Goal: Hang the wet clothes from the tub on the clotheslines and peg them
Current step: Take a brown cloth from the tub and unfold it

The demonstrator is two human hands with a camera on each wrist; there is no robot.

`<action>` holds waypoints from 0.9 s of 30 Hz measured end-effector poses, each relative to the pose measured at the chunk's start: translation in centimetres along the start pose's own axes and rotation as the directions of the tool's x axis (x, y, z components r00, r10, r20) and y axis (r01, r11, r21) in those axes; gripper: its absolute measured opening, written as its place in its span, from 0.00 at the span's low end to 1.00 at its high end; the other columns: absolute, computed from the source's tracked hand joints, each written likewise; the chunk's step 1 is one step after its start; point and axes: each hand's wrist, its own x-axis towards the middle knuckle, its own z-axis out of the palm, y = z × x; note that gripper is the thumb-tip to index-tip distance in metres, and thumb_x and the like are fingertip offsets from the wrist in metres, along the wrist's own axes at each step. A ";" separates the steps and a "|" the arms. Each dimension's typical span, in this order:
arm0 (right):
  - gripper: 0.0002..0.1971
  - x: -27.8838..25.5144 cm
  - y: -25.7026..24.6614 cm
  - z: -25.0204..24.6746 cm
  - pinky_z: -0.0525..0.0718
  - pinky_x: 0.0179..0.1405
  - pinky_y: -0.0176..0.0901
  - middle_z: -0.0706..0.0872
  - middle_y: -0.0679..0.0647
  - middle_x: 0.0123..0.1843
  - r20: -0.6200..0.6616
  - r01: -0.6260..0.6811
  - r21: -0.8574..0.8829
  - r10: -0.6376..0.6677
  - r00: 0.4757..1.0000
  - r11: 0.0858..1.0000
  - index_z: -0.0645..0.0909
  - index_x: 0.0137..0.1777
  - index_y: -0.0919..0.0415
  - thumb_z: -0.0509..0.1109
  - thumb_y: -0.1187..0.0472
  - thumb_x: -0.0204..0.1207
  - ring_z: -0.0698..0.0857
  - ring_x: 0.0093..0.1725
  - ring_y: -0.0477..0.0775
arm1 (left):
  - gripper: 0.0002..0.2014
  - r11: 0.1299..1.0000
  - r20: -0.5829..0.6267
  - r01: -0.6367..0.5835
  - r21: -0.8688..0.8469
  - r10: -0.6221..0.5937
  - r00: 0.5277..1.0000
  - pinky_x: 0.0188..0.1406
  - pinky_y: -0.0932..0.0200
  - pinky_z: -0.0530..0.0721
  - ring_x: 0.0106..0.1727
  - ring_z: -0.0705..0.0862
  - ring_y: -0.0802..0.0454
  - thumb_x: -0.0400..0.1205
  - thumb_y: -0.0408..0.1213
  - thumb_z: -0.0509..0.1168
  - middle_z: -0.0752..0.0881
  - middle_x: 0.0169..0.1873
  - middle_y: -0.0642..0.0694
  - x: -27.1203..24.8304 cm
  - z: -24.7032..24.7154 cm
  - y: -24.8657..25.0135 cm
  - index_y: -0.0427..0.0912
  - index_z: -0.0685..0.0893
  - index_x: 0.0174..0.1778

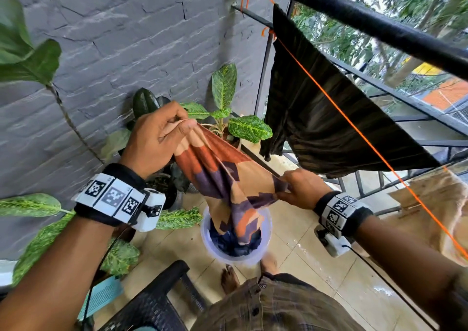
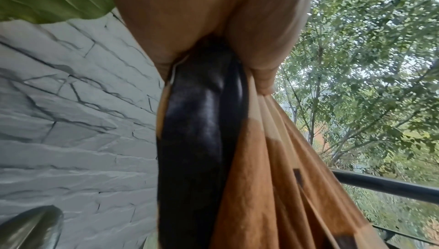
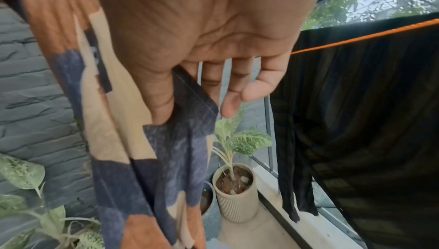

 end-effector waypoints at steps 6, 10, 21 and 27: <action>0.15 -1.0 0.7 0.2 0.76 0.40 0.42 0.88 0.53 0.49 0.106 -0.138 -0.044 0.142 0.984 0.989 0.84 0.55 0.48 0.70 0.43 0.74 0.85 0.49 0.58 | 0.11 1.000 -0.040 0.013 -0.014 -0.013 0.999 0.36 0.62 0.72 0.33 0.74 0.59 0.86 0.42 0.65 0.78 0.30 0.49 -1.2 -0.1 -0.6 0.38 0.79 0.42; 0.14 -1.2 1.9 0.1 0.75 0.43 0.43 0.85 0.54 0.48 0.066 -0.096 0.070 0.091 0.994 0.993 0.86 0.51 0.55 0.74 0.46 0.73 0.83 0.50 0.59 | 0.09 0.999 -0.080 0.042 -0.032 -0.044 0.996 0.30 0.67 0.68 0.29 0.70 0.63 0.86 0.39 0.66 0.79 0.29 0.60 -1.9 -0.5 -1.7 0.39 0.79 0.42; 0.18 -2.5 5.8 -4.5 0.72 0.33 0.43 0.73 0.45 0.32 -0.199 0.054 0.078 -0.038 0.979 0.995 0.70 0.31 0.43 0.62 0.31 0.70 0.78 0.34 0.55 | 0.14 0.989 0.168 0.025 0.147 -0.050 0.985 0.45 0.52 0.76 0.43 0.78 0.48 0.84 0.51 0.60 0.77 0.41 0.47 -4.1 -2.1 -6.0 0.43 0.81 0.44; 0.14 -3.2 5.1 -6.1 0.83 0.37 0.48 0.83 0.43 0.35 -0.046 0.238 -0.016 -0.238 0.970 0.971 0.85 0.37 0.48 0.69 0.39 0.68 0.80 0.40 0.53 | 0.13 0.982 0.291 0.092 0.166 -0.138 0.947 0.55 0.44 0.82 0.52 0.81 0.49 0.82 0.52 0.58 0.79 0.52 0.49 -6.9 -1.1 -9.1 0.47 0.81 0.48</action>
